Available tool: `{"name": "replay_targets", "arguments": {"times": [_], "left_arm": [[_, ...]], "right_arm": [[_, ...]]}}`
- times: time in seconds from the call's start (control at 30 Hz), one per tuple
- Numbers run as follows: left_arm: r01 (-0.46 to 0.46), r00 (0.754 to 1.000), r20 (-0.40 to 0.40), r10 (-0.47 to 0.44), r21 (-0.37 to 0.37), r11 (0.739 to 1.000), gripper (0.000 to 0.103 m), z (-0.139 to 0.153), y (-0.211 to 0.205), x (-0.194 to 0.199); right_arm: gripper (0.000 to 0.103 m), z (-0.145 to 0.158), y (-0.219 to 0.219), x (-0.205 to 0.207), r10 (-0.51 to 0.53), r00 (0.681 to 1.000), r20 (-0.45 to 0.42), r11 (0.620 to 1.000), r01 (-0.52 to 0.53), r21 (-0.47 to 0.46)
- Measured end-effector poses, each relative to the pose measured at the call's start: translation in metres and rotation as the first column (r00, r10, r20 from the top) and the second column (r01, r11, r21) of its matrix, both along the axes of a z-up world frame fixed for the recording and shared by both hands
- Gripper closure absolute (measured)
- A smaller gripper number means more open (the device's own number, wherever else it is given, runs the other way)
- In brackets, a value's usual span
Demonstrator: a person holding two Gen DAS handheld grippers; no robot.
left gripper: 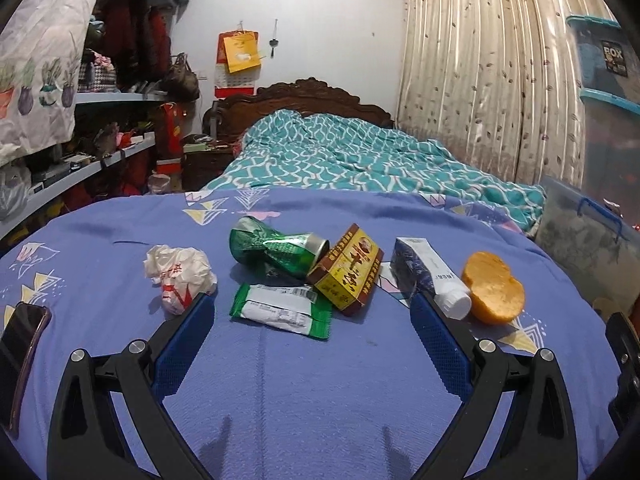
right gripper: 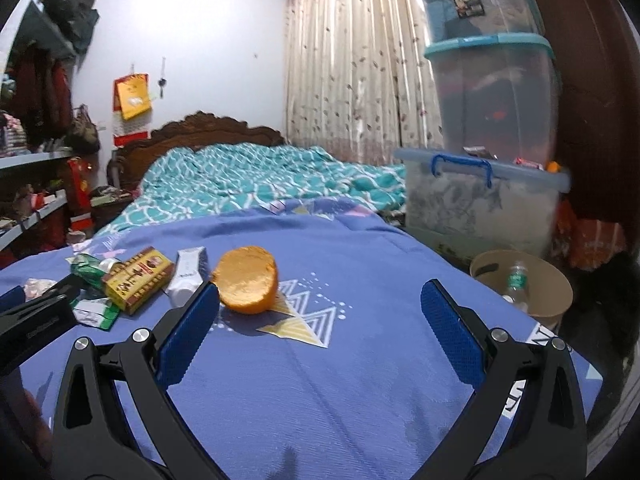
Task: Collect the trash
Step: 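Grasp the crumpled white-red paper bag with the left gripper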
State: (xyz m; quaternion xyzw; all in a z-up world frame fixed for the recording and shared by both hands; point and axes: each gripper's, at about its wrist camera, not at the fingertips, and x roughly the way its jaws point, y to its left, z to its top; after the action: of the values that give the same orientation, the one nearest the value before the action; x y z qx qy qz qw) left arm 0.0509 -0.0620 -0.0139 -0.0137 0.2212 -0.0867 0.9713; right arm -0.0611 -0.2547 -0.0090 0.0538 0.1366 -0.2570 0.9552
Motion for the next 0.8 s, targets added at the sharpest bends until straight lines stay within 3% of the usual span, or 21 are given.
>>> {"name": "replay_targets", "arguments": {"times": [0.2, 0.57, 0.63, 0.73, 0.8], "left_arm": [[-0.025, 0.999, 0.020, 0.025, -0.014, 1.000, 0.008, 0.003, 0.005, -0.004], [-0.040, 0.996, -0.079, 0.032, -0.104, 0.994, 0.009, -0.004, 0.024, 0.014], [-0.031, 0.996, -0.086, 0.021, -0.128, 0.991, 0.009, -0.005, 0.030, 0.016], [-0.059, 0.991, -0.122, 0.047, -0.094, 0.994, 0.009, -0.002, 0.047, 0.022], [-0.101, 0.978, -0.196, 0.071, -0.149, 0.984, 0.009, 0.002, 0.080, 0.035]], "right_arm": [[0.003, 0.001, 0.003, -0.001, 0.023, 1.000, 0.012, 1.000, -0.023, -0.005], [0.003, 0.001, 0.005, 0.004, 0.059, 0.998, -0.001, 0.998, -0.059, -0.009], [0.003, 0.000, 0.007, 0.013, 0.062, 0.997, -0.051, 0.998, -0.061, 0.004], [0.003, -0.008, 0.007, 0.038, 0.118, 0.981, -0.154, 0.990, -0.105, 0.090], [0.004, -0.014, 0.006, 0.047, 0.219, 0.964, -0.148, 0.960, -0.187, 0.207]]}}
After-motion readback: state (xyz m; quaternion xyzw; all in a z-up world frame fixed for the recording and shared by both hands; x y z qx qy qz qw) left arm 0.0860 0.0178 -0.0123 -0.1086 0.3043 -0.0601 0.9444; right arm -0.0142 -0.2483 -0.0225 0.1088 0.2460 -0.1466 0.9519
